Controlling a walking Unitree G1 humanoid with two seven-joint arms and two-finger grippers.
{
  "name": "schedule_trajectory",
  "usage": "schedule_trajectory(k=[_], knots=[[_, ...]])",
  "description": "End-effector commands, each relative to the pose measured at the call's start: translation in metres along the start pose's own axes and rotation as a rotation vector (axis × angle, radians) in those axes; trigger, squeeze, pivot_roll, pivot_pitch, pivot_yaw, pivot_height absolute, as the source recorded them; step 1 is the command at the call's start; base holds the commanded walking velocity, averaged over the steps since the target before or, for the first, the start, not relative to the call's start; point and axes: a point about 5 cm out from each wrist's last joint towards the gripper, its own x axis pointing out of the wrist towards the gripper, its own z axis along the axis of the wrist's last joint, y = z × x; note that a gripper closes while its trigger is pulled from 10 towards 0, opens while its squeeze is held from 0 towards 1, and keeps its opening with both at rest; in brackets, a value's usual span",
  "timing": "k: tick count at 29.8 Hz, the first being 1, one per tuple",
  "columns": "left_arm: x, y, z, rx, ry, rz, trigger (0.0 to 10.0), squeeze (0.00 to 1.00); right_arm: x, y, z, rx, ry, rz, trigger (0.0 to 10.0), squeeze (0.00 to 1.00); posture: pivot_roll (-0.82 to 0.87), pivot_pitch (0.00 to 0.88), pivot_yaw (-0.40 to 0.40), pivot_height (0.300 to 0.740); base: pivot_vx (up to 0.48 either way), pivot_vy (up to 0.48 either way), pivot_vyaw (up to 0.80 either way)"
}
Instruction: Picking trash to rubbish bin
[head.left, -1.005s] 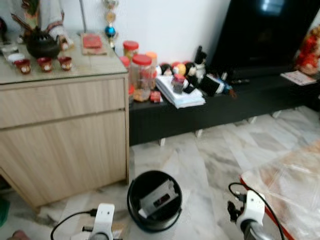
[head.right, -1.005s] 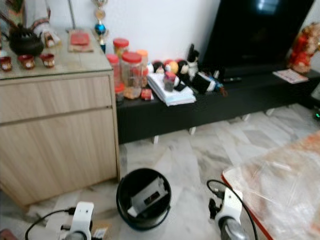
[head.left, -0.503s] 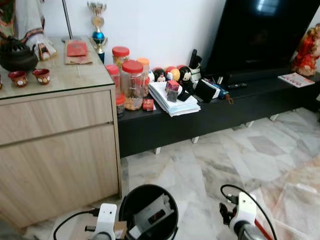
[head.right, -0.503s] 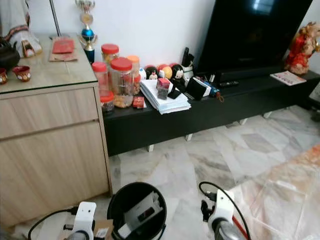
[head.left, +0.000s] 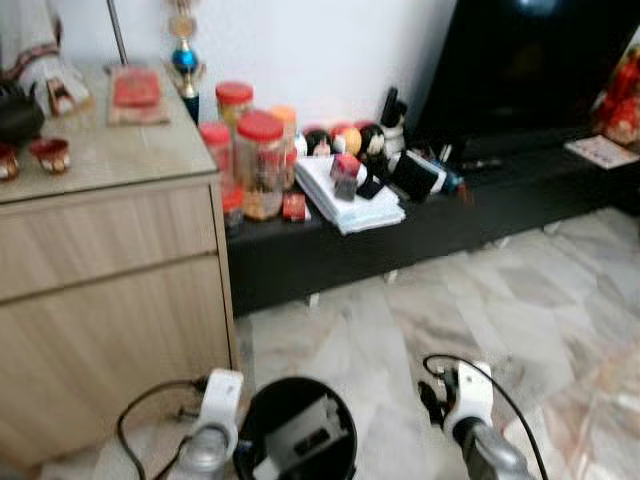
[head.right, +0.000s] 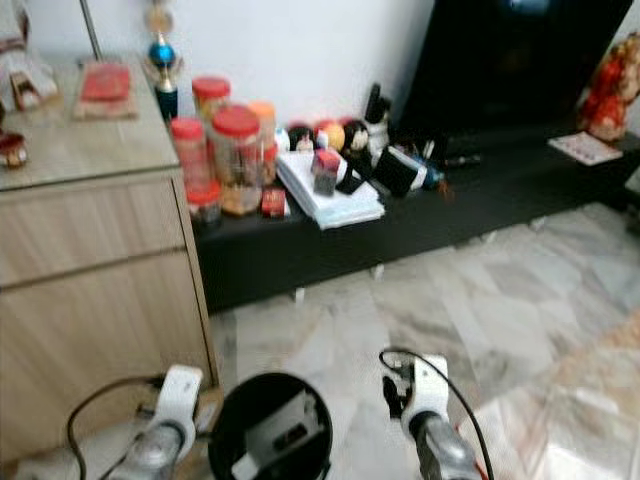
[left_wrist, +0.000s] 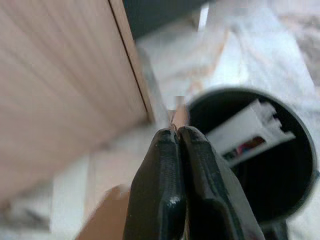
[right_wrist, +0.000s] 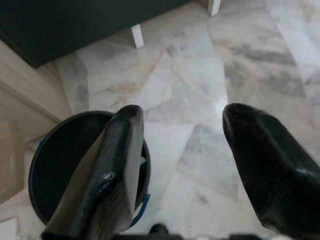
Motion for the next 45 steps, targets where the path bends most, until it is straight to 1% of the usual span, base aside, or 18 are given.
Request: schedule_trajectory(k=[1, 3, 4, 5, 6, 7, 10, 12, 15, 18, 19, 22, 25, 26, 31, 35, 37, 45], knots=[[0.005, 0.004, 0.019, 0.047, -0.081, -0.004, 10.0, 0.0, 0.002, -0.009, 0.019, -0.027, -0.069, -0.014, 10.0, 0.0, 0.2, 0.0, -0.136, 0.74, 0.0, 0.0, 0.0], [0.006, 0.004, 0.022, 0.048, -0.094, -0.004, 10.0, 0.0, 0.002, -0.009, 0.02, -0.029, -0.073, -0.012, 10.0, 0.0, 0.2, 0.0, -0.136, 0.74, 0.0, 0.0, 0.0], [0.01, 0.005, 0.043, 0.059, -0.164, -0.007, 10.0, 0.0, 0.004, -0.006, 0.027, -0.041, -0.097, 0.008, 10.0, 0.0, 0.2, 0.0, -0.136, 0.74, 0.0, 0.0, 0.0], [0.01, 0.005, 0.043, 0.059, -0.164, -0.007, 10.0, 0.0, 0.004, -0.006, 0.027, -0.041, -0.097, 0.008, 10.0, 0.0, 0.2, 0.0, -0.136, 0.74, 0.0, 0.0, 0.0], [0.015, 0.005, 0.076, 0.062, -0.27, -0.013, 10.0, 0.0, 0.007, -0.001, 0.039, -0.057, -0.14, 0.045, 10.0, 0.0, 0.2, 0.0, -0.136, 0.74, 0.0, 0.0, 0.0], [0.018, 0.003, 0.098, 0.048, -0.33, -0.034, 10.0, 0.0, 0.01, 0.006, 0.049, -0.073, -0.172, 0.091, 10.0, 0.0, 0.2, 0.0, -0.136, 0.74, 0.0, 0.0, 0.0], [0.02, 0.0, 0.109, 0.029, -0.349, -0.061, 10.0, 0.0, 0.012, 0.012, 0.059, -0.086, -0.201, 0.129, 10.0, 0.0, 0.2, 0.0, -0.136, 0.74, 0.0, 0.0, 0.0], [0.021, -0.005, 0.115, -0.014, -0.349, -0.103, 10.0, 0.0, 0.014, 0.02, 0.068, -0.111, -0.229, 0.173, 10.0, 0.0, 0.18, 0.0, -0.136, 0.74, 0.0, 0.0, 0.0], [0.022, -0.01, 0.117, -0.06, -0.333, -0.136, 10.0, 0.0, 0.016, 0.031, 0.081, -0.14, -0.268, 0.247, 10.0, 0.0, 0.17, 0.0, -0.135, 0.74, 0.0, 0.0, 0.0], [0.022, -0.013, 0.116, -0.078, -0.321, -0.153, 10.0, 0.0, 0.016, 0.038, 0.087, -0.156, -0.295, 0.291, 10.0, 0.0, 0.17, 0.0, -0.136, 0.74, 0.0, 0.0, 0.0], [0.023, -0.014, 0.116, -0.102, -0.31, -0.162, 10.0, 0.0, 0.017, 0.042, 0.092, -0.179, -0.305, 0.318, 10.0, 0.0, 0.17, 0.0, -0.136, 0.74, 0.0, 0.0, 0.0], [0.023, -0.016, 0.117, -0.134, -0.303, -0.173, 10.0, 0.0, 0.016, 0.045, 0.094, -0.201, -0.314, 0.337, 10.0, 0.0, 0.16, 0.0, -0.138, 0.74, 0.0, 0.0, 0.0], [0.023, -0.02, 0.117, -0.175, -0.294, -0.202, 10.0, 0.0, 0.015, 0.051, 0.102, -0.221, -0.346, 0.394, 10.0, 0.0, 0.15, 0.0, -0.139, 0.74, 0.0, 0.0, 0.0], [0.023, -0.022, 0.117, -0.178, -0.287, -0.215, 10.0, 0.0, 0.014, 0.052, 0.103, -0.247, -0.348, 0.422, 10.0, 0.0, 0.15, 0.0, -0.141, 0.74, 0.0, 0.0, 0.0], [0.023, -0.027, 0.11, -0.225, -0.251, -0.246, 10.0, 0.0, 0.01, 0.056, 0.102, -0.314, -0.338, 0.493, 10.0, 0.0, 0.13, 0.0, -0.145, 0.74, 0.0, 0.0, 0.0], [0.021, -0.033, 0.102, -0.25, -0.22, -0.279, 10.0, 0.0, 0.009, 0.054, 0.095, -0.348, -0.309, 0.508, 10.0, 0.0, 0.13, 0.0, -0.149, 0.74, 0.0, 0.0, 0.0], [0.021, -0.035, 0.101, -0.256, -0.215, -0.289, 10.0, 0.0, 0.008, 0.054, 0.094, -0.347, -0.305, 0.508, 10.0, 0.0, 0.13, 0.0, -0.149, 0.74, 0.0, 0.0, 0.0], [0.019, -0.045, 0.094, -0.345, -0.178, -0.352, 10.0, 0.0, 0.007, 0.056, 0.09, -0.381, -0.291, 0.526, 10.0, 0.0, 0.12, 0.0, -0.148, 0.74, 0.0, 0.0, 0.0]])
